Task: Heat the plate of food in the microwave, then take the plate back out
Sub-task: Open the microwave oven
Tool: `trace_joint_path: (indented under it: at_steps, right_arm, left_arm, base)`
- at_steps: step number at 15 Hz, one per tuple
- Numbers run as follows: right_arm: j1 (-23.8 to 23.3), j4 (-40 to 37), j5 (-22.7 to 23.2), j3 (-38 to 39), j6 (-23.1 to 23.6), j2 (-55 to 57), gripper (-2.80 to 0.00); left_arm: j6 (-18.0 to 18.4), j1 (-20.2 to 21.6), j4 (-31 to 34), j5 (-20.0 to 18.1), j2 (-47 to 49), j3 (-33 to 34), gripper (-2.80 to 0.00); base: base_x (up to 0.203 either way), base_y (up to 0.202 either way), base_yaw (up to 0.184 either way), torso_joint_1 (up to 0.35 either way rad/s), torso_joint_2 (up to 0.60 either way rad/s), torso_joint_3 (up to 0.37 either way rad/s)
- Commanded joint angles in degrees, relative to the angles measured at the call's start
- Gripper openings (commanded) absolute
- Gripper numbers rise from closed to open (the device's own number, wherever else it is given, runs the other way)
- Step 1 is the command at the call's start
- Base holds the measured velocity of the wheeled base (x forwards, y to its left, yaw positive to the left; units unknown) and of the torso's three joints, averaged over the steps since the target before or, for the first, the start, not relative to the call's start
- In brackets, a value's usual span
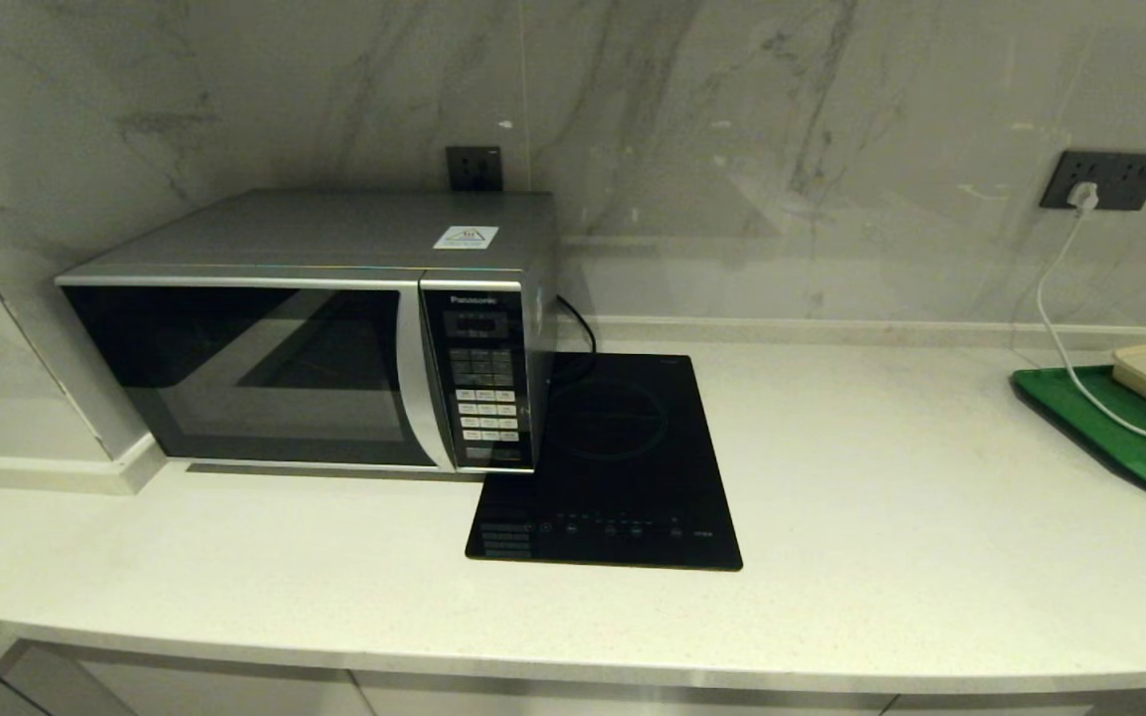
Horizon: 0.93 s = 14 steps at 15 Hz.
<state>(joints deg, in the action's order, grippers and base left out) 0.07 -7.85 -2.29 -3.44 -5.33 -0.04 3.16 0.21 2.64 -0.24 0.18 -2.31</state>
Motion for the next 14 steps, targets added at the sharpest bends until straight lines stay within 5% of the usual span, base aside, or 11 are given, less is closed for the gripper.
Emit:
trace_joint_path:
  at_steps: [1,5,8,9,12,14]
  right_arm:
    - [0.0,-0.1,0.0,0.0,0.0,0.0,-2.80]
    - [0.0,-0.1,0.0,0.0,0.0,0.0,-2.80]
    - [0.0,-0.1,0.0,0.0,0.0,0.0,-2.80]
    - [0.0,-0.1,0.0,0.0,0.0,0.0,-2.80]
    - [0.0,-0.1,0.0,0.0,0.0,0.0,-2.80]
    - [0.0,-0.1,0.0,0.0,0.0,0.0,-2.80]
  left_arm:
    - [-0.3,-0.1,3.4,-0.5,3.7,-10.7,-2.80]
    - [-6.7,-5.8,17.6,-3.5,22.1,-41.5,-2.80]
    - [-17.7,-22.9,24.4,-6.4,38.1,-50.6,-2.80]
    - [-20.9,-25.4,24.4,-9.8,42.3,-51.6,-2.80]
    - [-27.3,-25.3,18.8,-19.4,52.6,-52.5,-2.80]
    - [-28.3,-20.2,12.9,-27.7,58.7,-52.3,-2.80]
  base:
    - [0.000,0.000,0.000,0.000,0.00,0.000]
    - [0.000,0.000,0.000,0.000,0.00,0.000]
    - [0.000,0.000,0.000,0.000,0.00,0.000]
    - [0.000,0.000,0.000,0.000,0.00,0.000]
    - [0.000,0.000,0.000,0.000,0.00,0.000]
    - [0.000,0.000,0.000,0.000,0.00,0.000]
